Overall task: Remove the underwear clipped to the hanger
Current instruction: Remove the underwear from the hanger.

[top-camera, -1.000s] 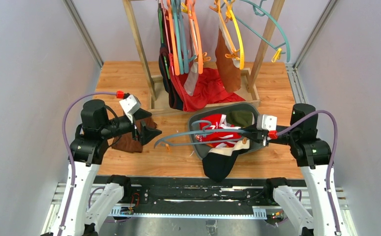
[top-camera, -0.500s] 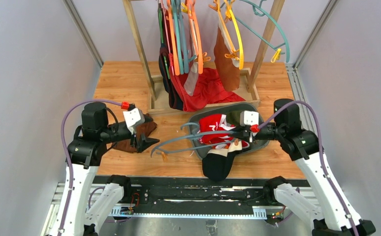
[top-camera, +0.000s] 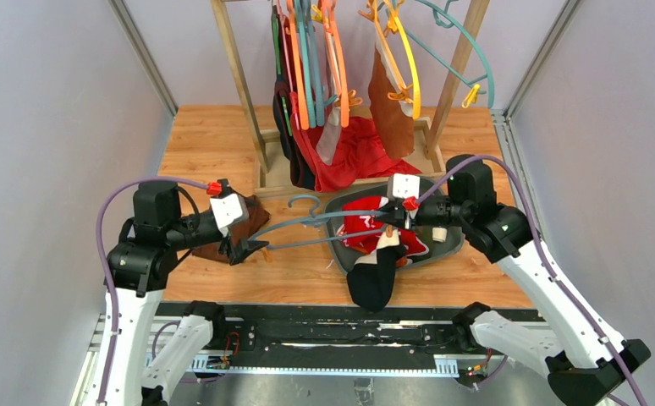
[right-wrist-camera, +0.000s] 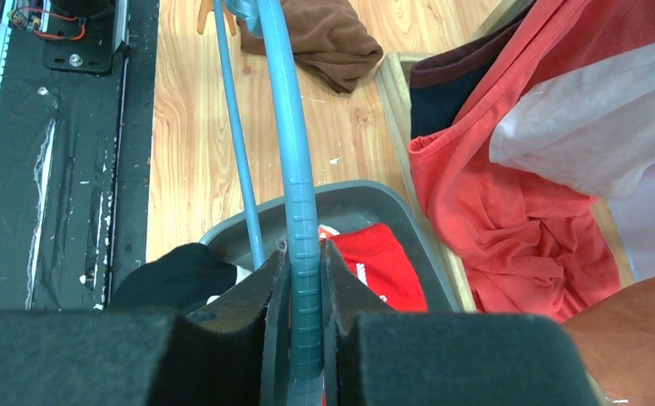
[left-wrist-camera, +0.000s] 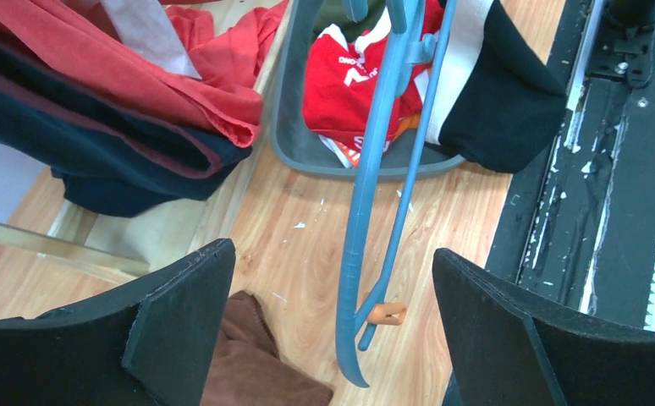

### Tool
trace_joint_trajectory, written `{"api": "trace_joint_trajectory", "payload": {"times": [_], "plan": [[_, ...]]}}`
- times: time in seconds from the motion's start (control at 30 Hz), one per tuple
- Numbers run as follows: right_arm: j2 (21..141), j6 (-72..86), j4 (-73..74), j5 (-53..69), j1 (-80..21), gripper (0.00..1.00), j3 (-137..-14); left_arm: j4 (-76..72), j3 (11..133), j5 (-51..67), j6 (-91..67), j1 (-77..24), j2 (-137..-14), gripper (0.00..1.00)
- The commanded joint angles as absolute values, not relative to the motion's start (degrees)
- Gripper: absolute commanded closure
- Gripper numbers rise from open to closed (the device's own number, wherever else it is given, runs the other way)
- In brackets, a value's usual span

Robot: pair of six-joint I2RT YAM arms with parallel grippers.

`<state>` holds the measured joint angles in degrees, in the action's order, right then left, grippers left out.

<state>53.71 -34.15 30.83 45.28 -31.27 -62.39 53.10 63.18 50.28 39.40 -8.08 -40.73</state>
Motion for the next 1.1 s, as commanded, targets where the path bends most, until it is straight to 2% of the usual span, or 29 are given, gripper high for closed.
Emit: {"api": "trace_joint_trajectory", "payload": {"times": [0.0,0.2,0.53,0.77,0.97,1.07], "plan": [[54.1,-31.11,27.29,43.22,-33.64,0.99,-66.02,53.61,64.14,48.31,42.85,-8.26,-40.37,0.08],[53.78,-29.17,25.72,44.21,-34.16,0.99,-65.67,53.61,63.27,50.59,44.99,-8.26,-41.31,0.14],[52.5,-28.0,24.09,45.09,-34.17,0.99,-64.33,53.61,62.4,50.63,44.67,-13.09,-45.14,0.33],[51.36,-28.27,23.35,44.83,-34.16,0.99,-62.18,53.61,62.03,49.34,44.32,-16.65,-46.98,0.51],[50.76,-28.9,23.91,44.99,-34.11,0.99,-61.53,53.61,62.11,49.05,45.07,-16.85,-47.3,0.52],[50.6,-28.96,23.93,45.24,-34.13,0.99,-61.22,53.61,62.18,49.05,45.0,-16.87,-47.37,0.58]]}}
